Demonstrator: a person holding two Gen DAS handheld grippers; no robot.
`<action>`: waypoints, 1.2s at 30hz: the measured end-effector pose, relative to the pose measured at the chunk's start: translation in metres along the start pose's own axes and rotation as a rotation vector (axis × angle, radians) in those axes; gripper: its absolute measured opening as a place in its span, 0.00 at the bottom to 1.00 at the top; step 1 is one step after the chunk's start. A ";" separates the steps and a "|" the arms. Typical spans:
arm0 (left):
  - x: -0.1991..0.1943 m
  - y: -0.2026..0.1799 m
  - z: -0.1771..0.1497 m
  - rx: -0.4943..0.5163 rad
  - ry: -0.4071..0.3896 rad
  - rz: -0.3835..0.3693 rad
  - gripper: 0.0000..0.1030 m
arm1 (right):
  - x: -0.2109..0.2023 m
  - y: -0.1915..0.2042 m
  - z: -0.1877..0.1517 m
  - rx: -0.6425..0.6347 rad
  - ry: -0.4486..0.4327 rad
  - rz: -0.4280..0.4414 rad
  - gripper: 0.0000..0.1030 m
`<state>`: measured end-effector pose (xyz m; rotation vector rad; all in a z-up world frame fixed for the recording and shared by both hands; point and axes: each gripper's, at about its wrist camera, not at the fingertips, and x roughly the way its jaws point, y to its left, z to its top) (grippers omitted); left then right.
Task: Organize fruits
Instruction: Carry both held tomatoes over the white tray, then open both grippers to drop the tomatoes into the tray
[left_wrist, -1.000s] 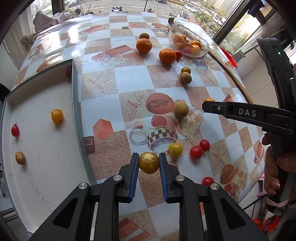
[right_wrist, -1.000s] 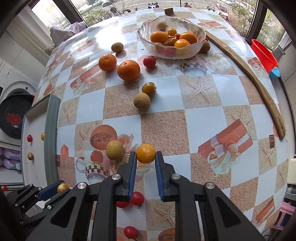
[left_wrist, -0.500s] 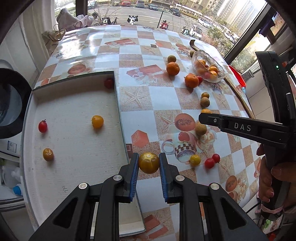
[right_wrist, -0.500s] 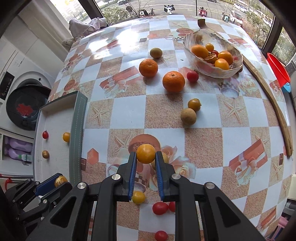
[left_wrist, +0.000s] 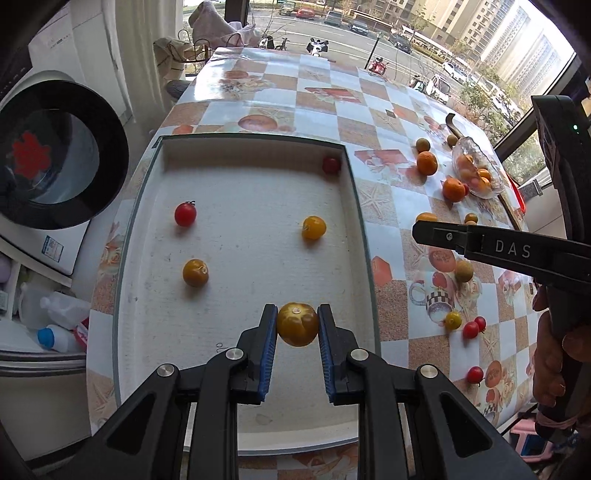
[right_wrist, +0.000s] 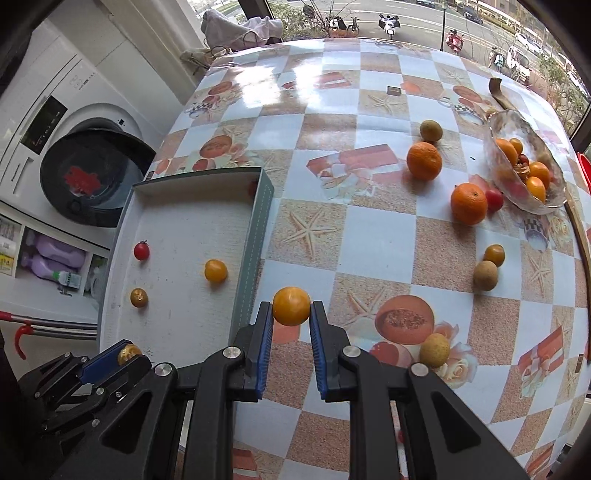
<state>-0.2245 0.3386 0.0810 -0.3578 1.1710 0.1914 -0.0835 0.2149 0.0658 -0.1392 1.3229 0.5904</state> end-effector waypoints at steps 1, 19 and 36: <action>0.001 0.005 -0.001 -0.010 0.001 0.006 0.23 | 0.002 0.007 0.001 -0.008 0.003 0.007 0.21; 0.031 0.070 -0.015 -0.101 0.037 0.158 0.23 | 0.061 0.100 0.009 -0.168 0.142 0.077 0.21; 0.041 0.067 -0.024 -0.033 0.073 0.202 0.24 | 0.096 0.114 0.012 -0.203 0.205 0.053 0.26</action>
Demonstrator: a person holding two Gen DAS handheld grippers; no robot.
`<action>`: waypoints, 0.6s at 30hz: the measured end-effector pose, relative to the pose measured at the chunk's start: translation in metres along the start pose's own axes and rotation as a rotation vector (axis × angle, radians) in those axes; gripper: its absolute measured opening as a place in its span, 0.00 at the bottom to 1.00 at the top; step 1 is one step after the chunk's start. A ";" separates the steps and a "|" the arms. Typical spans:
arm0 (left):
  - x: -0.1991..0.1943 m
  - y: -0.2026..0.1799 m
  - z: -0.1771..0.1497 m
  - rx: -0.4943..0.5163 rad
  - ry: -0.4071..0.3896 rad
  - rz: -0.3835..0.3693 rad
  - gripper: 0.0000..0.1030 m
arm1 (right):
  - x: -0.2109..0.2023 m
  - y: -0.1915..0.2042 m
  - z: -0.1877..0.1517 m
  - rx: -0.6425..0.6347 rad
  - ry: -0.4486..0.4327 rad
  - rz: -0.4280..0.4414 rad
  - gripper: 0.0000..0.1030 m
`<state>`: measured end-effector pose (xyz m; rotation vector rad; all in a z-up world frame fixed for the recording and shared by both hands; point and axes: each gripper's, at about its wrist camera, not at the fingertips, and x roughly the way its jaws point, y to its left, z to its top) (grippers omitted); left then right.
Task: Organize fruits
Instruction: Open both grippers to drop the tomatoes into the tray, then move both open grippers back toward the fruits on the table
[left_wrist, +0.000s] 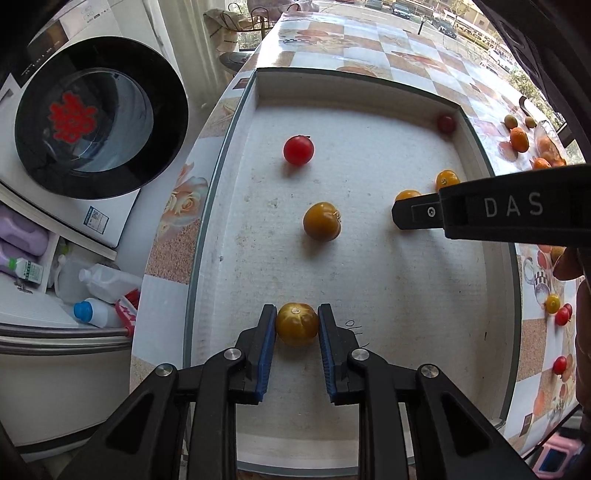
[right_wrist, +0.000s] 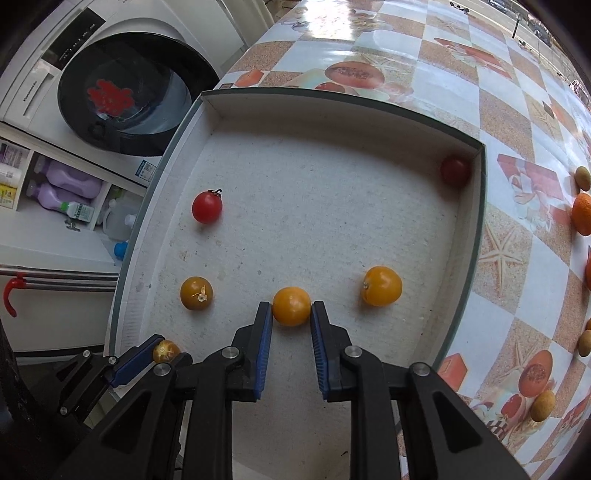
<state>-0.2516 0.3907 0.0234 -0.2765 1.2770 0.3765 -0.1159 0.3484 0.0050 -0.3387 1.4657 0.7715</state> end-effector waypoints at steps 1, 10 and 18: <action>0.000 0.000 0.000 0.005 0.000 0.001 0.25 | 0.001 0.001 0.001 -0.002 0.001 0.008 0.34; -0.004 -0.008 0.000 0.042 0.002 0.026 0.74 | -0.012 0.000 -0.001 0.022 -0.037 0.061 0.79; -0.017 -0.030 0.006 0.101 -0.021 0.015 0.74 | -0.050 -0.032 -0.012 0.110 -0.119 0.104 0.97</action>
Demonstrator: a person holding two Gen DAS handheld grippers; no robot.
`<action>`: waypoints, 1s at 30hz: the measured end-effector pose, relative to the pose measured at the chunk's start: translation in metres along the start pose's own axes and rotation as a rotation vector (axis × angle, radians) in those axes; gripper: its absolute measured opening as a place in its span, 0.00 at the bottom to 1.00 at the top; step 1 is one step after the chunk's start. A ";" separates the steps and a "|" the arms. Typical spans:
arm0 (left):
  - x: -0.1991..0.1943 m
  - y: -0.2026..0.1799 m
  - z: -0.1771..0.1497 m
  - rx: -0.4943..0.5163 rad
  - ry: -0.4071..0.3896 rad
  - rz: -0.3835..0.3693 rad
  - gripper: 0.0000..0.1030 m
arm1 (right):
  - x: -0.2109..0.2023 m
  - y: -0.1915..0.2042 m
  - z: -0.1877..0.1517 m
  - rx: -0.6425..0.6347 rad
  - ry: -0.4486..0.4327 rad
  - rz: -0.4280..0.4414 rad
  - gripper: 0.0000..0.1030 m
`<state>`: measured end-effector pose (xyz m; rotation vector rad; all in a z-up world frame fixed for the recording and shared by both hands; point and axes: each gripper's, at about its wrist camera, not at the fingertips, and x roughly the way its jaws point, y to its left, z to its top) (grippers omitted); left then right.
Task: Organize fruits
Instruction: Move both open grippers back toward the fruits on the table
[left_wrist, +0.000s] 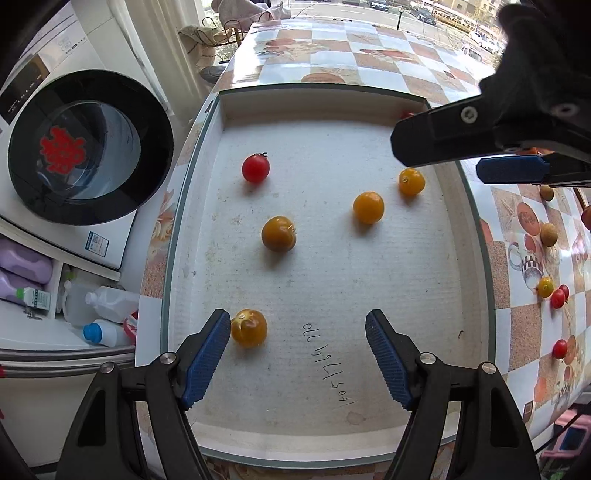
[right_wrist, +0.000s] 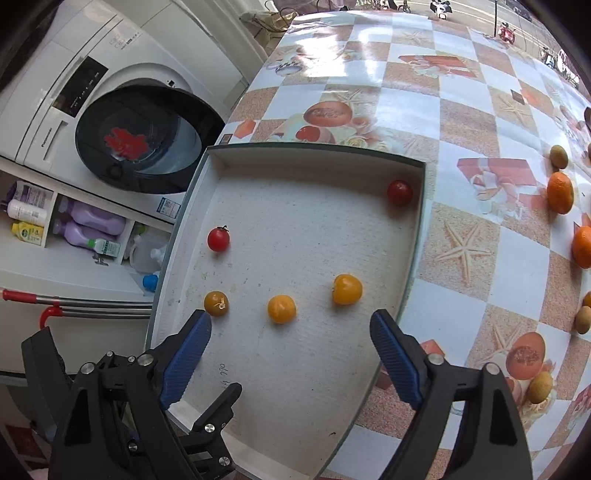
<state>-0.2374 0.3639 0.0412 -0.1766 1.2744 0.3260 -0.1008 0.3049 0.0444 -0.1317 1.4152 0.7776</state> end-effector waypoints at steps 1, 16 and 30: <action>-0.002 -0.004 0.003 0.010 -0.005 -0.002 0.74 | -0.008 -0.007 -0.001 0.015 -0.021 -0.005 1.00; -0.026 -0.096 0.040 0.182 -0.073 -0.105 0.74 | -0.091 -0.166 -0.064 0.391 -0.107 -0.232 1.00; -0.009 -0.214 0.058 0.299 -0.053 -0.261 0.74 | -0.091 -0.250 -0.071 0.517 -0.100 -0.190 0.98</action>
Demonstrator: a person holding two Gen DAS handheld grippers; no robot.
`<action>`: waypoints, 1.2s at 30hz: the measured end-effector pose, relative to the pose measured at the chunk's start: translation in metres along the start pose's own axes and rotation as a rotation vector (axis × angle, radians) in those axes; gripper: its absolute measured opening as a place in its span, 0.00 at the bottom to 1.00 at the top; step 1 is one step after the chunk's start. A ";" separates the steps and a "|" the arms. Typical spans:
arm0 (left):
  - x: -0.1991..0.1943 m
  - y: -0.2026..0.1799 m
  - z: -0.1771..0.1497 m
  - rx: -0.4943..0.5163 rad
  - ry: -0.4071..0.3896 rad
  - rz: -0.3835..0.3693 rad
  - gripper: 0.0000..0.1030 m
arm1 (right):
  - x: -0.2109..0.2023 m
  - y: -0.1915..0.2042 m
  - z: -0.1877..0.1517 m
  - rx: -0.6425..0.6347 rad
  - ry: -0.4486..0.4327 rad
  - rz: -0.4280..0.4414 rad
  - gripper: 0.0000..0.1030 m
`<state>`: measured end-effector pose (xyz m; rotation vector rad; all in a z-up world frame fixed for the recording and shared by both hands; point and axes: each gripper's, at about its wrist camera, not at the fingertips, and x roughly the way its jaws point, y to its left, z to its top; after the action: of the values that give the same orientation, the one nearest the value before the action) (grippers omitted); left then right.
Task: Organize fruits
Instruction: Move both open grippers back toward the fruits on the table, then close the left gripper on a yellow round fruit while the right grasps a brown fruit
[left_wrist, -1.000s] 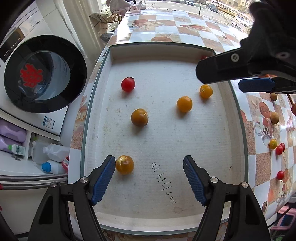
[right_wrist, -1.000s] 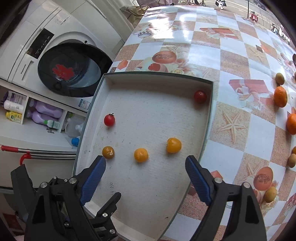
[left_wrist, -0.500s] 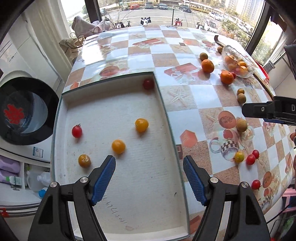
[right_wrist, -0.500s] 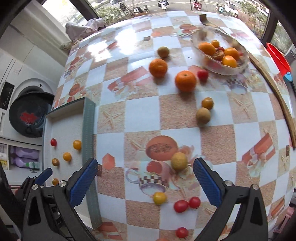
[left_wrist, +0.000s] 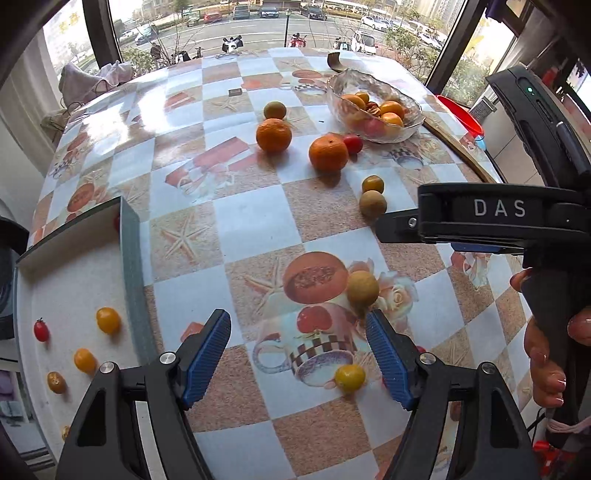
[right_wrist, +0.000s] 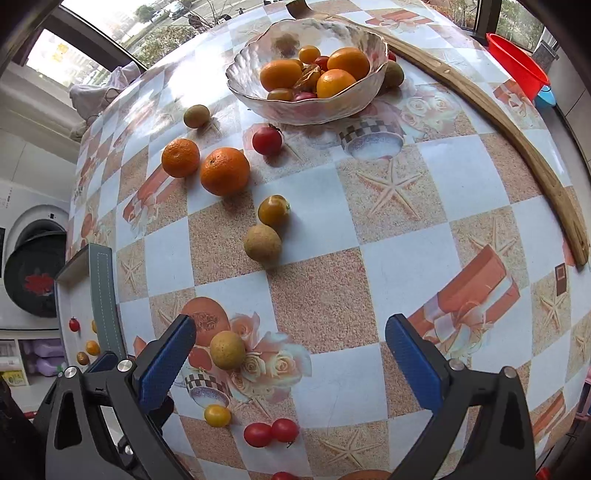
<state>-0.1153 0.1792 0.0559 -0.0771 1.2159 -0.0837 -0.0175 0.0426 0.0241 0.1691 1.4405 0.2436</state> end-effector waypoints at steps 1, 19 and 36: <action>0.004 -0.004 0.002 -0.001 0.003 -0.006 0.74 | 0.002 -0.001 0.003 0.000 0.005 0.005 0.96; 0.047 -0.035 0.016 -0.032 0.022 -0.006 0.64 | 0.027 0.014 0.037 -0.114 0.052 0.105 0.27; 0.036 -0.015 0.024 -0.052 0.004 -0.056 0.25 | 0.012 -0.006 0.025 -0.073 0.021 0.125 0.26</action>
<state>-0.0804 0.1609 0.0323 -0.1563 1.2207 -0.1010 0.0088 0.0413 0.0140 0.1978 1.4410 0.4007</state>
